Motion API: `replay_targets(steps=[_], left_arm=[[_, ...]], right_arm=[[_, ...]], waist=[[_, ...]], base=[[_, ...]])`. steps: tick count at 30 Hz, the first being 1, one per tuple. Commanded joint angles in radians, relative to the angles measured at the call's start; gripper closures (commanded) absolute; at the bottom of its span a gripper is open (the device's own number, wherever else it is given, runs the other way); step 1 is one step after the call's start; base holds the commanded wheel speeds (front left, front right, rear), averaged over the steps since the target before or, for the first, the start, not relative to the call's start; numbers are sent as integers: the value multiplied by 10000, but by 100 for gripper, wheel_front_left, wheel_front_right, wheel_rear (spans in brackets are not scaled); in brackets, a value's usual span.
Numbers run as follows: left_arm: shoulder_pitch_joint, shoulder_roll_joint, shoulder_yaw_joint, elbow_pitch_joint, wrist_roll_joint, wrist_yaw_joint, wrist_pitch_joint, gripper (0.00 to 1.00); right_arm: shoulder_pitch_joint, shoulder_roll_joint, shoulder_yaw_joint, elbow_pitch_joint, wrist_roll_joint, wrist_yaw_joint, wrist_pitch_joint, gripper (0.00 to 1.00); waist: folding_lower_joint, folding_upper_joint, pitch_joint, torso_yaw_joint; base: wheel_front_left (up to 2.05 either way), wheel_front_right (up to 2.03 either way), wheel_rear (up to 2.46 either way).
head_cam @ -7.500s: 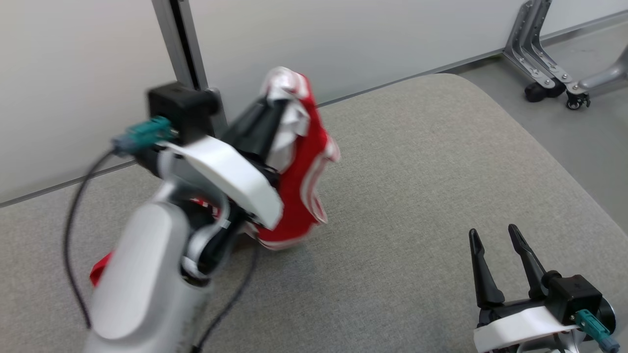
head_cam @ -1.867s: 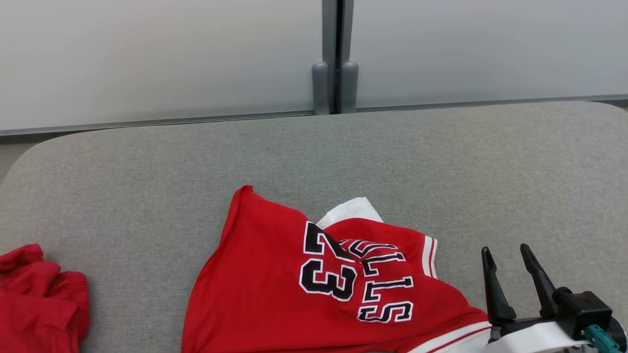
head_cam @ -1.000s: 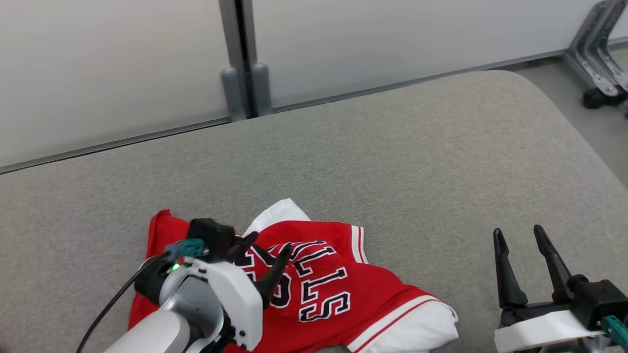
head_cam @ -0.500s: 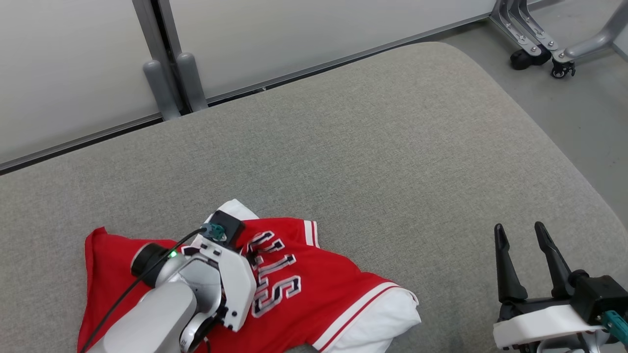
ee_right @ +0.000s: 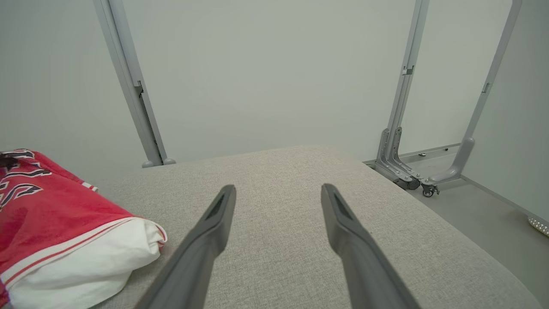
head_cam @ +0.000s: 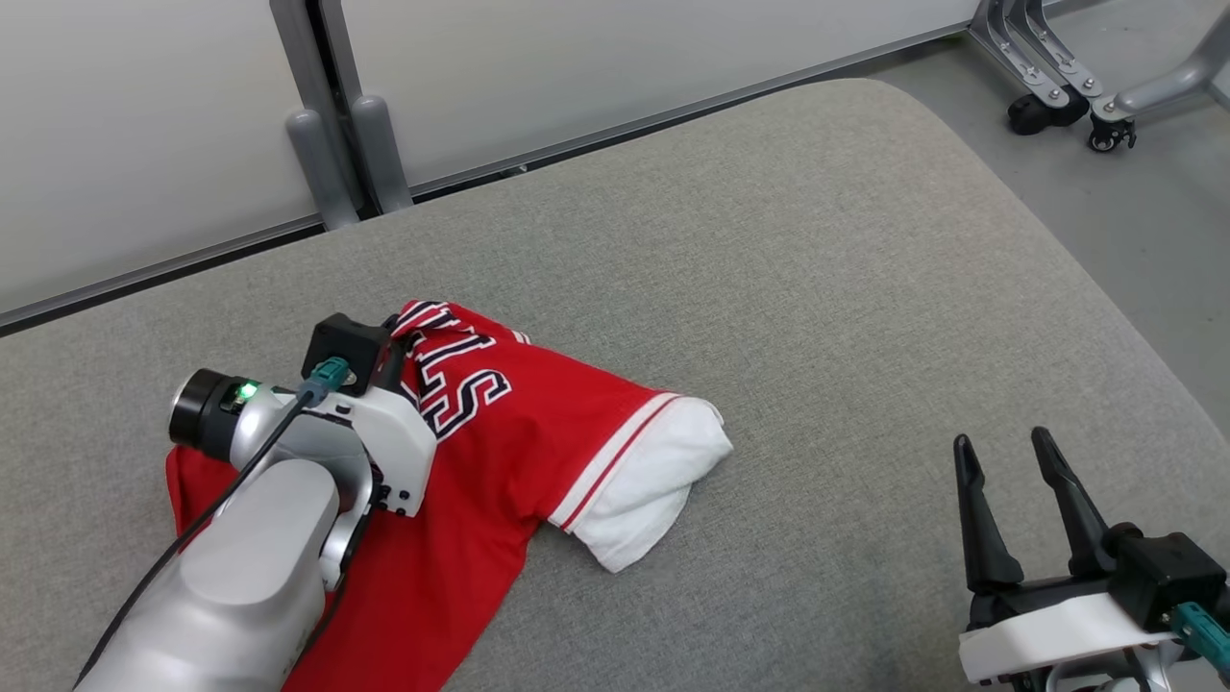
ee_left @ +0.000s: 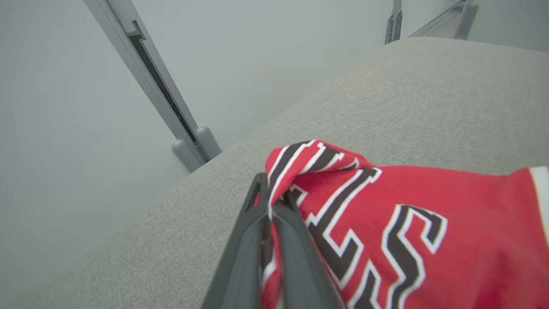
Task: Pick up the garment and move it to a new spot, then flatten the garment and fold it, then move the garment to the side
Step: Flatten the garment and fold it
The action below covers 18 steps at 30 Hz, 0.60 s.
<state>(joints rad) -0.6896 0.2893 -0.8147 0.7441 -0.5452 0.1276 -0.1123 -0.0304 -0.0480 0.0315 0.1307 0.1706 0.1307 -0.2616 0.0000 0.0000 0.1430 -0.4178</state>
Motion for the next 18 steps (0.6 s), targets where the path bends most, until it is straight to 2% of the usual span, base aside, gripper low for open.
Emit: replay_targets(steps=[1,2,3,5,9,12,13,14,18], left_arm=[[-166,-74,66,369,15,40,-214,100],[-179,-114,99,631,-51,12,-320,97],[-211,-143,174,866,-89,91,-493,72],[-97,-268,294,1327,-241,147,-626,0],[115,-463,692,1677,-655,342,-877,0],[362,-525,851,1372,-910,500,-856,0],[433,-509,911,1125,-971,553,-878,0],[513,-497,894,395,-835,796,-1006,0],[883,-791,-65,-1379,-291,801,-375,0]], right_arm=[[-70,-48,-2,31,-31,1,-53,0],[-84,-50,13,52,-27,1,-53,0],[-92,-50,35,72,-16,1,-53,0],[-70,-50,40,103,18,1,-53,0],[62,-50,-50,120,82,1,-53,0],[192,-48,-132,115,83,1,-53,0],[217,-48,-154,108,77,1,-53,0],[300,-48,-241,73,65,1,-53,0],[380,-48,-122,97,40,1,-53,0]], waist=[[0,0,-3,-19],[0,0,-6,-35],[0,0,-8,-48],[0,0,-31,-65],[0,0,-108,-82],[0,0,-218,-36],[0,0,-247,-19],[0,0,-304,58],[0,0,-357,124]], base=[[0,0,0],[0,0,0],[0,0,0],[0,0,0],[0,0,0],[0,0,0],[0,0,0],[0,0,0],[0,0,0]])
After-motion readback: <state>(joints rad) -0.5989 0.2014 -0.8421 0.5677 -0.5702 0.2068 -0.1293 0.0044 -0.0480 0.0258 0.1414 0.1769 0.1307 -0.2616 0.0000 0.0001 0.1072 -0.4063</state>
